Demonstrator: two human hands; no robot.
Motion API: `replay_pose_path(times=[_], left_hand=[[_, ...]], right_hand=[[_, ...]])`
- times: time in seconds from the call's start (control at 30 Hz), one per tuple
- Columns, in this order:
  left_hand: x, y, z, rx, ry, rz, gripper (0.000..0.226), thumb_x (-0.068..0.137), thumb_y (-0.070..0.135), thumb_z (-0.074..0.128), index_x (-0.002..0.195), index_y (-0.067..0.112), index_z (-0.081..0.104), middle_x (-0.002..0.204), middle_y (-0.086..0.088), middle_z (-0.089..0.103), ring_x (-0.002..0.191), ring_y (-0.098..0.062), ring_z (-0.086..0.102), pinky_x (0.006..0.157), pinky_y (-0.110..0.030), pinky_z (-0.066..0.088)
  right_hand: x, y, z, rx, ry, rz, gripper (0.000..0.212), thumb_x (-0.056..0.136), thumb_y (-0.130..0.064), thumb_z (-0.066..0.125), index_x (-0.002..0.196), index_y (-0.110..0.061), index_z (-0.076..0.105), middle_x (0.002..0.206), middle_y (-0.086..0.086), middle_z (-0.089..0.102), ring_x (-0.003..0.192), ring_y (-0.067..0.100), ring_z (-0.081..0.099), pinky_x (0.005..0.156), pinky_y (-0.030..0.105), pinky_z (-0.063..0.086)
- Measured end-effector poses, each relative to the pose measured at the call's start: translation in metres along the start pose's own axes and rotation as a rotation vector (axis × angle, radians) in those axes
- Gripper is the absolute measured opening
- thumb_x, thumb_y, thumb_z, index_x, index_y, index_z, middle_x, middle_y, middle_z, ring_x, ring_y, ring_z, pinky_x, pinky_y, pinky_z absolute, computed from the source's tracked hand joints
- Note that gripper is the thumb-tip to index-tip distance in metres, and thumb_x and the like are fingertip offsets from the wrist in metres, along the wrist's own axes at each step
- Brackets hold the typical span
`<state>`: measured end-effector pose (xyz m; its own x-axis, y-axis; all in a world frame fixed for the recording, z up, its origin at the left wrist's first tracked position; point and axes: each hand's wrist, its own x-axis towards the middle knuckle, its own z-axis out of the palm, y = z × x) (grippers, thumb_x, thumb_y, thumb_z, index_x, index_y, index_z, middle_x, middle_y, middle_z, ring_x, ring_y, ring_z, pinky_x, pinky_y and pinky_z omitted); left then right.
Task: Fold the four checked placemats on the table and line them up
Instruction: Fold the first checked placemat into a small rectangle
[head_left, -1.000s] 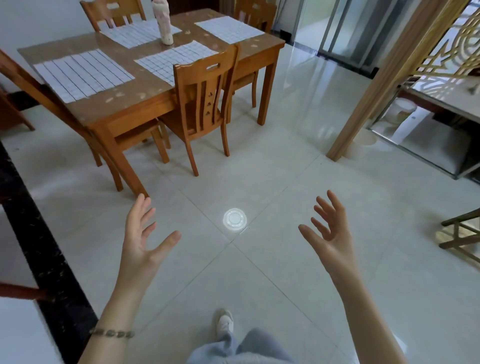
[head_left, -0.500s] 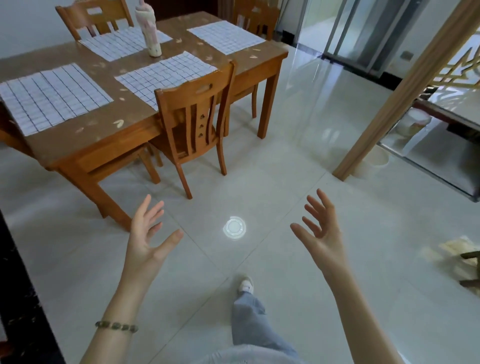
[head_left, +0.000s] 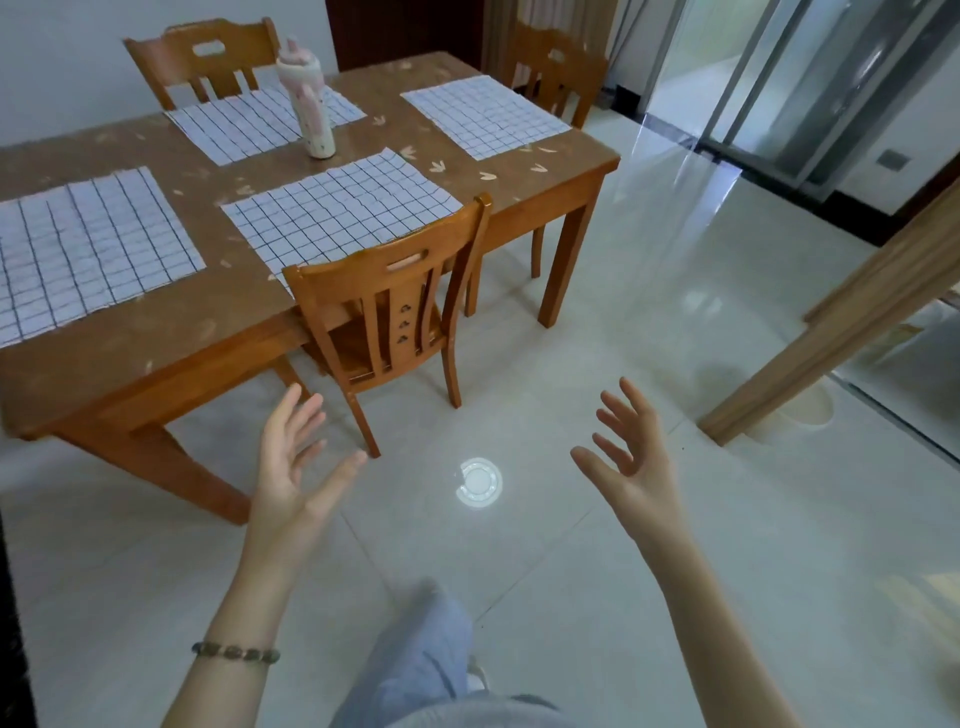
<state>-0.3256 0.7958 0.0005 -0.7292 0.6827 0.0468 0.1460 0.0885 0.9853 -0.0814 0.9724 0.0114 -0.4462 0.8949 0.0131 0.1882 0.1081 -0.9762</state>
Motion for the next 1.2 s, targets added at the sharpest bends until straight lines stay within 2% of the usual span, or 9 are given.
replay_pose_path(times=[0.1, 0.2, 0.33, 0.47, 0.6, 0.8, 0.97, 1.07, 1.2], left_hand=[[0.043, -0.002, 0.014, 0.010, 0.014, 0.004, 0.083, 0.070, 0.035, 0.074, 0.138, 0.050, 0.028, 0.144, 0.017, 0.044, 0.128, 0.002, 0.044, 0.105, -0.027, 0.037], [0.094, -0.007, 0.025, 0.027, 0.024, 0.013, 0.090, 0.072, 0.037, 0.074, 0.146, 0.043, 0.024, 0.146, 0.017, 0.041, 0.131, 0.002, 0.041, 0.108, -0.028, 0.035], [0.169, -0.008, 0.037, 0.017, 0.027, 0.041, 0.087, 0.077, 0.032, 0.075, 0.145, 0.045, 0.023, 0.146, 0.020, 0.040, 0.132, 0.002, 0.039, 0.109, -0.031, 0.034], [0.235, -0.003, 0.045, -0.014, 0.058, 0.047, 0.085, 0.076, 0.024, 0.071, 0.148, 0.035, 0.026, 0.145, 0.016, 0.041, 0.132, 0.000, 0.041, 0.110, -0.034, 0.036], [0.293, 0.000, 0.047, -0.032, 0.097, 0.045, 0.086, 0.075, 0.022, 0.071, 0.148, 0.032, 0.027, 0.146, 0.011, 0.042, 0.131, 0.000, 0.042, 0.110, -0.033, 0.035], [0.350, 0.001, 0.049, -0.033, 0.171, 0.037, 0.087, 0.076, 0.022, 0.076, 0.149, 0.027, 0.028, 0.146, 0.011, 0.043, 0.131, -0.001, 0.042, 0.109, -0.031, 0.035], [0.385, -0.008, 0.045, -0.019, 0.279, 0.015, 0.084, 0.073, 0.019, 0.071, 0.145, 0.031, 0.030, 0.144, 0.010, 0.045, 0.131, 0.000, 0.043, 0.106, -0.025, 0.037], [0.407, -0.012, 0.046, -0.009, 0.346, 0.001, 0.086, 0.072, 0.019, 0.071, 0.147, 0.027, 0.030, 0.143, 0.009, 0.045, 0.130, 0.000, 0.044, 0.104, -0.020, 0.038], [0.438, -0.014, 0.050, 0.006, 0.423, -0.015, 0.087, 0.073, 0.016, 0.071, 0.146, 0.031, 0.028, 0.146, 0.005, 0.043, 0.132, -0.002, 0.042, 0.104, -0.021, 0.038]], right_hand=[[0.048, 0.003, 0.005, -0.021, -0.011, 0.000, 0.078, 0.078, -0.019, 0.074, 0.140, -0.036, 0.030, 0.138, -0.003, 0.046, 0.125, 0.008, 0.047, 0.103, 0.035, 0.044], [0.103, 0.004, 0.011, -0.032, -0.003, -0.009, 0.076, 0.081, -0.011, 0.072, 0.139, -0.037, 0.029, 0.139, -0.001, 0.046, 0.125, 0.009, 0.047, 0.105, 0.038, 0.043], [0.182, -0.002, 0.028, -0.058, -0.012, -0.025, 0.076, 0.081, -0.012, 0.071, 0.137, -0.040, 0.028, 0.138, -0.004, 0.045, 0.123, 0.008, 0.047, 0.102, 0.030, 0.044], [0.251, -0.016, 0.046, -0.063, -0.016, -0.045, 0.076, 0.082, -0.010, 0.070, 0.138, -0.038, 0.027, 0.138, -0.004, 0.044, 0.122, 0.009, 0.048, 0.101, 0.029, 0.044], [0.312, -0.027, 0.063, -0.053, -0.016, -0.066, 0.076, 0.082, -0.009, 0.070, 0.138, -0.037, 0.027, 0.138, -0.004, 0.045, 0.121, 0.009, 0.048, 0.099, 0.028, 0.044], [0.385, -0.023, 0.086, -0.060, -0.101, -0.049, 0.077, 0.082, -0.012, 0.071, 0.143, -0.032, 0.029, 0.135, -0.005, 0.048, 0.121, 0.004, 0.049, 0.094, 0.016, 0.045], [0.448, -0.027, 0.113, -0.057, -0.199, -0.080, 0.076, 0.082, -0.012, 0.071, 0.141, -0.035, 0.028, 0.136, -0.005, 0.048, 0.122, 0.005, 0.049, 0.097, 0.024, 0.045], [0.487, -0.028, 0.131, -0.043, -0.270, -0.107, 0.075, 0.080, -0.014, 0.072, 0.140, -0.034, 0.031, 0.135, -0.006, 0.049, 0.124, 0.008, 0.049, 0.098, 0.029, 0.046], [0.542, -0.027, 0.156, -0.022, -0.379, -0.119, 0.076, 0.081, -0.012, 0.072, 0.143, -0.028, 0.031, 0.137, -0.002, 0.049, 0.124, 0.006, 0.049, 0.097, 0.020, 0.046]])
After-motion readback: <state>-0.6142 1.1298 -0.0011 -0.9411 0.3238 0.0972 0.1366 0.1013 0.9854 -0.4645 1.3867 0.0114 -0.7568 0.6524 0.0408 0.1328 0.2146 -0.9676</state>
